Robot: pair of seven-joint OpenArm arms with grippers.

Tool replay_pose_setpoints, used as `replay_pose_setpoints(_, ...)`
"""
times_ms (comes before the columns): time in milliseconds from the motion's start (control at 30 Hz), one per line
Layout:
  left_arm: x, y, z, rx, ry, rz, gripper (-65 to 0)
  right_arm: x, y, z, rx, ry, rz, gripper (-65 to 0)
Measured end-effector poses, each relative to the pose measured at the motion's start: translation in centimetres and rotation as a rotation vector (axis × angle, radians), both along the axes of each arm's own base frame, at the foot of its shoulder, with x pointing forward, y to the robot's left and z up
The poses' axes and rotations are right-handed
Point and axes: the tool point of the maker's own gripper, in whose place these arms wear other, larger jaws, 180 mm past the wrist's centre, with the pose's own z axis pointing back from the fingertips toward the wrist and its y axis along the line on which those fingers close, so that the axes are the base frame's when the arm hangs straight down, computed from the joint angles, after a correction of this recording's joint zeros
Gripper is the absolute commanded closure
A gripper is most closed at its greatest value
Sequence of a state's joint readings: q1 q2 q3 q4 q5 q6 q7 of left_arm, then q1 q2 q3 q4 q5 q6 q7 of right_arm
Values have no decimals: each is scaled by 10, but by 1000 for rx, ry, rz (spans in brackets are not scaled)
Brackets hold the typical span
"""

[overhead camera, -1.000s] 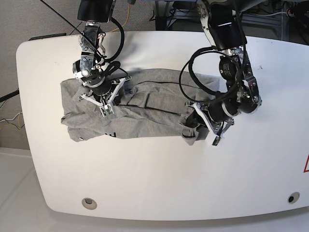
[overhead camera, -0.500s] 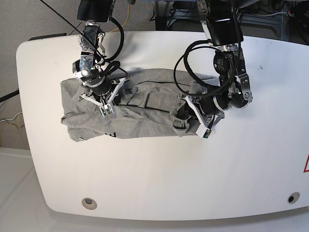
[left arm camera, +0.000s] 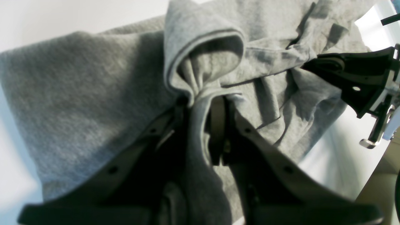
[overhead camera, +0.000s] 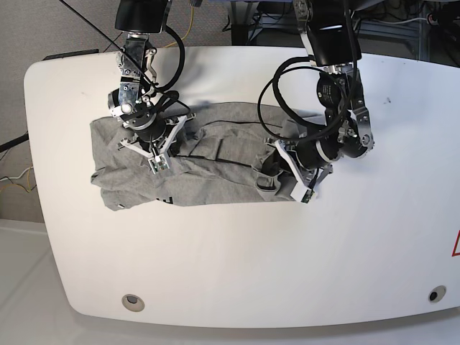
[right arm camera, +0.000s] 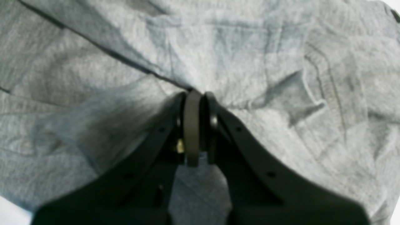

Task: Fold the T-shirt properly
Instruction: 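Press the folded end down onto the strip with the left gripper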

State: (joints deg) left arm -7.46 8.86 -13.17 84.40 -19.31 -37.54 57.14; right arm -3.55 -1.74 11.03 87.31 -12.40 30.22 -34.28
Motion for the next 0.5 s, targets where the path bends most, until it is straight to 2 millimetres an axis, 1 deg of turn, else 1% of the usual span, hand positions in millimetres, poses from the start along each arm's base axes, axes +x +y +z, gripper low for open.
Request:
replay_pose_setpoints(67,0,-1,1,-2,-2,-1,-341,0,0,0,0,0,0,0)
replay_pose_setpoints(133,0,-1,1,-3,-4,-2,-400,0,0,0,0,0,0,0)
replay_pose_setpoints(167,0,0,2,-1,-6,-1,-409,0,0,0,0,0,0,0)
replay_pose_setpoints(333,-1,2,8,6,-28,4,-411,0,0,0,0,0,0,0)
replay_pose_setpoints(500,2,-5,21,-60,-57,3,-413,0,0,0,0,0,0,0)
